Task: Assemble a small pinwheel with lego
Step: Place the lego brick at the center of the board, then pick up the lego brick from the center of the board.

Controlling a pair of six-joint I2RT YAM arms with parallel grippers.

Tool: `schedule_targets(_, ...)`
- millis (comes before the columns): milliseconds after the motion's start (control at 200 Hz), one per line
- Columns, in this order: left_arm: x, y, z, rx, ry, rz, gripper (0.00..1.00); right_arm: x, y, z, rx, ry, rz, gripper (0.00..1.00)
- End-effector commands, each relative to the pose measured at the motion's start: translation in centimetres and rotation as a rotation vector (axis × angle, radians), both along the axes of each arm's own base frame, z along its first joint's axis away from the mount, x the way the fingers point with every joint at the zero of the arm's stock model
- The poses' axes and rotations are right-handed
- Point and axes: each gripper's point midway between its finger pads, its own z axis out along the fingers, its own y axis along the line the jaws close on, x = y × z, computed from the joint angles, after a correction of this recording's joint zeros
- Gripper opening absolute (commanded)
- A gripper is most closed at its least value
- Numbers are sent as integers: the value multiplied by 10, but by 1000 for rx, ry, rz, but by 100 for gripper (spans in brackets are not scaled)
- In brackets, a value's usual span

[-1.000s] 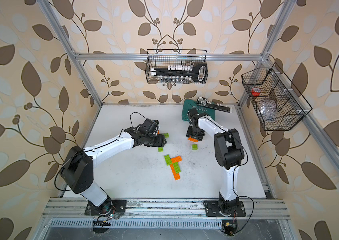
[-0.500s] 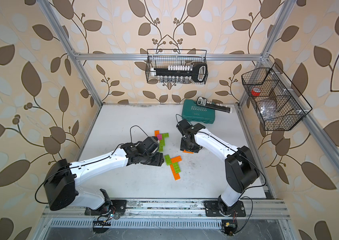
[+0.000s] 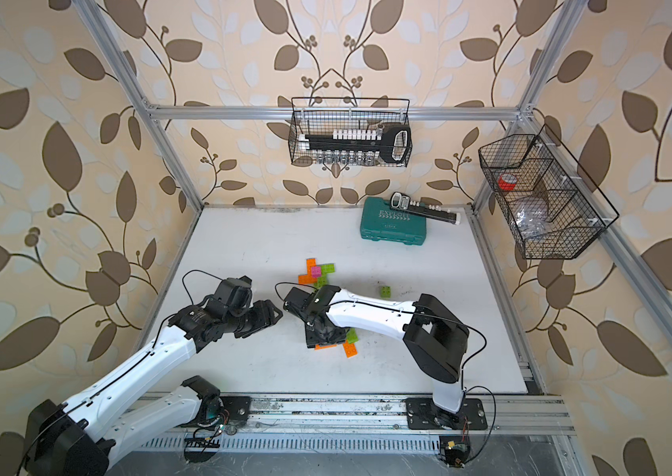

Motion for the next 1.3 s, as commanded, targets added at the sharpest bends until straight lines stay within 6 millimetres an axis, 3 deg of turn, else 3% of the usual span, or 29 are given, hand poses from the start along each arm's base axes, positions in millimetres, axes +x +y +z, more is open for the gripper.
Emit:
schedule_targets(0,-8,-7,-2,-104,37,10,67,-1,15,-11,24,29,8,52)
schedule_targets(245,-8,-4,-6,-95,44,25,67,-8,18,-32,-6,69,53,56)
schedule_targets(385,-7,-5,-7,-79,50,3,67,-10,19,-32,-5,76,71,72)
schedule_targets(570,-7,-6,-7,-70,54,-20,66,-8,16,-21,-2,57,78,75)
schedule_targets(755,-30,-40,-12,-67,32,-131,65,-9,0,4,27,9,57,62)
schedule_targets(940,-45,-72,-33,-107,35,-140,63,-17,-16,-2,-18,35,17,44)
schedule_targets(1115,-38,-74,-34,-109,12,-107,60,-15,-19,-8,-39,45,-3,31)
schedule_targets(1300,-34,-74,-32,-94,0,-114,60,-15,-20,-17,-68,68,-20,25)
